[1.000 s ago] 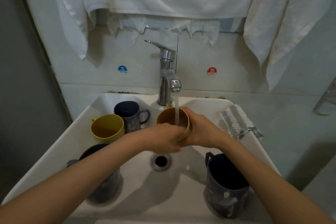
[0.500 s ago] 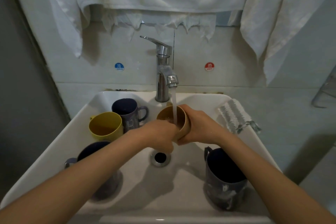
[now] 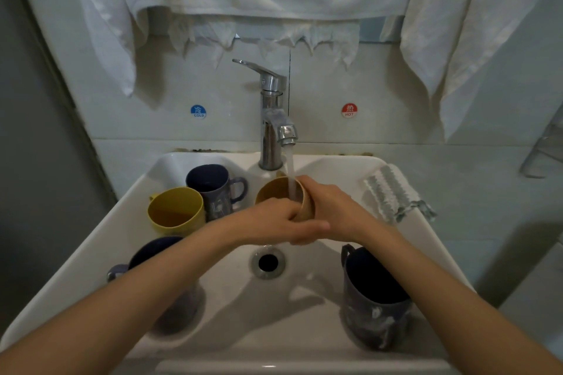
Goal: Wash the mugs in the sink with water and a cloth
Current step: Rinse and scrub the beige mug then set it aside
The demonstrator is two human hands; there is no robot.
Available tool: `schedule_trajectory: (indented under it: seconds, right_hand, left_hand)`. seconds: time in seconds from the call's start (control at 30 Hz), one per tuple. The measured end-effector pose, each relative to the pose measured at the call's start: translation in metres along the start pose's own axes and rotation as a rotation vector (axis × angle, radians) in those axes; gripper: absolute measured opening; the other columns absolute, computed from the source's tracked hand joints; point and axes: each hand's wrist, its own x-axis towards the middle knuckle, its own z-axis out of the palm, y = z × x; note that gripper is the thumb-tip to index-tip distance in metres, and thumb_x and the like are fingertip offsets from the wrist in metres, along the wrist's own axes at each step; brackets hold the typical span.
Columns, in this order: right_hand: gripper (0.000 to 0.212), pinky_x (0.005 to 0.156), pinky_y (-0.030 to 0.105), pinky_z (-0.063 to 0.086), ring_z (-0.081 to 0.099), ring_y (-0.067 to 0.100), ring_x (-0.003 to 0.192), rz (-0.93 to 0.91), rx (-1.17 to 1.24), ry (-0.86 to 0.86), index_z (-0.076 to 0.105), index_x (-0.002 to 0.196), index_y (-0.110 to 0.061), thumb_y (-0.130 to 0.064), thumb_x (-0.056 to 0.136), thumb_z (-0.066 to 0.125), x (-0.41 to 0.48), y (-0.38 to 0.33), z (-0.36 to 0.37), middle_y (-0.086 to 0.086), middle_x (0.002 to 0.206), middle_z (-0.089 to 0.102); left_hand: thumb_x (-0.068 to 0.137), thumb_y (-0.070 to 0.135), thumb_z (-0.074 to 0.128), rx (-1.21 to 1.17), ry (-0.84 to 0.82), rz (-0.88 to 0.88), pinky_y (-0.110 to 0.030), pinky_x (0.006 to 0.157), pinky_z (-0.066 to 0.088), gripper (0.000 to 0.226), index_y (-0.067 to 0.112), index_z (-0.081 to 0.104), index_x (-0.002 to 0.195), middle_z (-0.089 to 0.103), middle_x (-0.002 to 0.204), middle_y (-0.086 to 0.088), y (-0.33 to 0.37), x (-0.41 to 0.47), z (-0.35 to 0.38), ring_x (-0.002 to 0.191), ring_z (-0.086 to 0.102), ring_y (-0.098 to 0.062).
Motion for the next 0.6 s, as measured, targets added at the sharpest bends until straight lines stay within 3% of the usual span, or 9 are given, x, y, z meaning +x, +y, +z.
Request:
schedule_trajectory:
  seconds: [0.07, 0.2, 0.33, 0.5, 0.6]
  right_hand:
    - [0.065, 0.067, 0.022, 0.046, 0.058, 0.012, 0.082, 0.014, -0.022, -0.026, 0.038, 0.110, -0.032, -0.036, 0.064, 0.083, 0.002, -0.002, 0.004, -0.011, 0.095, 0.059]
    - [0.088, 0.086, 0.034, 0.052, 0.060, 0.015, 0.099, 0.034, -0.043, 0.005, 0.035, 0.130, -0.031, -0.043, 0.058, 0.084, 0.003, -0.004, 0.004, -0.006, 0.115, 0.062]
    - [0.089, 0.097, 0.039, 0.048, 0.049, 0.014, 0.119, 0.010, 0.081, -0.028, 0.031, 0.141, -0.023, -0.029, 0.068, 0.082, 0.002, 0.005, -0.007, -0.003, 0.134, 0.050]
    - [0.094, 0.097, 0.026, 0.046, 0.034, 0.011, 0.127, 0.010, 0.071, -0.004, 0.026, 0.138, -0.021, -0.028, 0.065, 0.085, 0.002, 0.011, -0.014, -0.004, 0.140, 0.027]
    - [0.114, 0.107, 0.032, 0.037, 0.026, 0.011, 0.132, 0.009, 0.100, 0.077, 0.011, 0.144, -0.026, -0.032, 0.059, 0.087, 0.004, 0.014, -0.016, -0.004, 0.146, 0.017]
  left_hand:
    - [0.090, 0.056, 0.031, -0.091, 0.075, -0.039, -0.032, 0.093, 0.049, 0.062, 0.008, 0.063, 0.112, 0.067, 0.106, -0.009, 0.002, 0.001, -0.002, 0.096, 0.062, -0.020]
    - [0.097, 0.043, 0.031, 0.024, 0.288, 0.043, -0.037, 0.090, 0.049, 0.047, 0.009, 0.061, 0.111, 0.067, 0.101, -0.010, 0.001, 0.006, 0.005, 0.091, 0.062, -0.020]
    - [0.099, 0.027, 0.037, 0.051, 0.259, 0.113, -0.035, 0.090, 0.048, 0.035, 0.004, 0.061, 0.111, 0.065, 0.105, -0.013, -0.009, 0.001, -0.001, 0.096, 0.061, -0.023]
    - [0.099, 0.031, 0.037, 0.268, 0.093, 0.185, -0.027, 0.095, 0.044, 0.031, 0.019, 0.055, 0.120, 0.060, 0.120, -0.001, -0.018, -0.005, -0.013, 0.105, 0.055, -0.012]
    - [0.099, 0.033, 0.038, 0.484, 0.035, 0.204, -0.030, 0.092, 0.045, 0.026, 0.025, 0.050, 0.120, 0.058, 0.113, 0.001, -0.018, -0.007, -0.022, 0.099, 0.055, -0.013]
